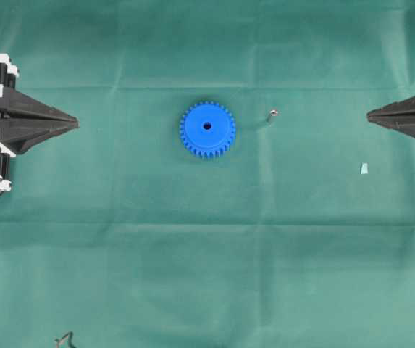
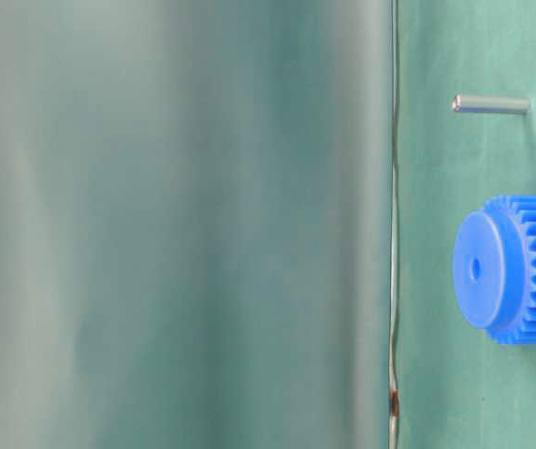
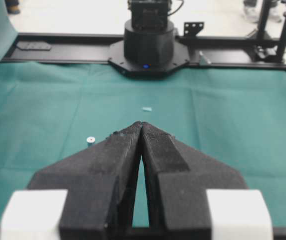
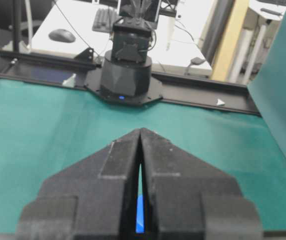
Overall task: Insert the shaft into the center hole of the gear.
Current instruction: 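Move the right gripper over the silver shaft, fingers open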
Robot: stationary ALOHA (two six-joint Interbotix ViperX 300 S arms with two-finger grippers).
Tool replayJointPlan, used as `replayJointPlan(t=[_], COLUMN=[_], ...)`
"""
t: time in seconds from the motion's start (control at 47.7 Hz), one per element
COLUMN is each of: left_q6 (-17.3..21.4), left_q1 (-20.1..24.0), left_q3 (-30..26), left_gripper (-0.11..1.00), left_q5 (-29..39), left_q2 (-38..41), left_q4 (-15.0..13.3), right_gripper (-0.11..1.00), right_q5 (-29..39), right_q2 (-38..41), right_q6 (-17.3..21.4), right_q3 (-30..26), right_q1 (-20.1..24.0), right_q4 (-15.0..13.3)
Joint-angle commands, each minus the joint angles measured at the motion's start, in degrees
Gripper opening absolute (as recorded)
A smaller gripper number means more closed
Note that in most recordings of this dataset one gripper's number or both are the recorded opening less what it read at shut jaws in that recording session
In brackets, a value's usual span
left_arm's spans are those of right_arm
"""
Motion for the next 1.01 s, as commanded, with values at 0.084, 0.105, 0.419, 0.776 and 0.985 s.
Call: replayJointPlan(t=[0.084, 0.105, 0.419, 0.776, 0.985], left_q6=[-0.26, -0.26, -0.35, -0.35, -0.35], left_q1=[-1.76, -1.76, -1.85, -1.85, -1.85], left_q3=[-2.90, -2.90, -3.08, -3.43, -3.43], left_gripper=[0.00, 0.00, 0.00, 0.00, 0.00], left_q5=[0.35, 0.53, 1.32, 1.32, 1.32], left_q2=[0.18, 0.18, 0.09, 0.18, 0.18], left_q4=[1.32, 1.32, 1.32, 1.32, 1.32], right_gripper=[0.02, 0.02, 0.02, 0.17, 0.80], right_q5=[1.93, 2.72, 14.50, 13.89, 13.97], right_q2=[0.97, 1.05, 4.92, 15.82, 25.75], right_q6=[0.62, 0.62, 0.62, 0.62, 0.79], right_q3=[-2.72, -3.08, -7.38, -10.20, -12.83], right_q1=[0.18, 0.18, -2.64, -7.56, -9.14], right_q4=[0.35, 0.35, 2.55, 2.55, 3.08])
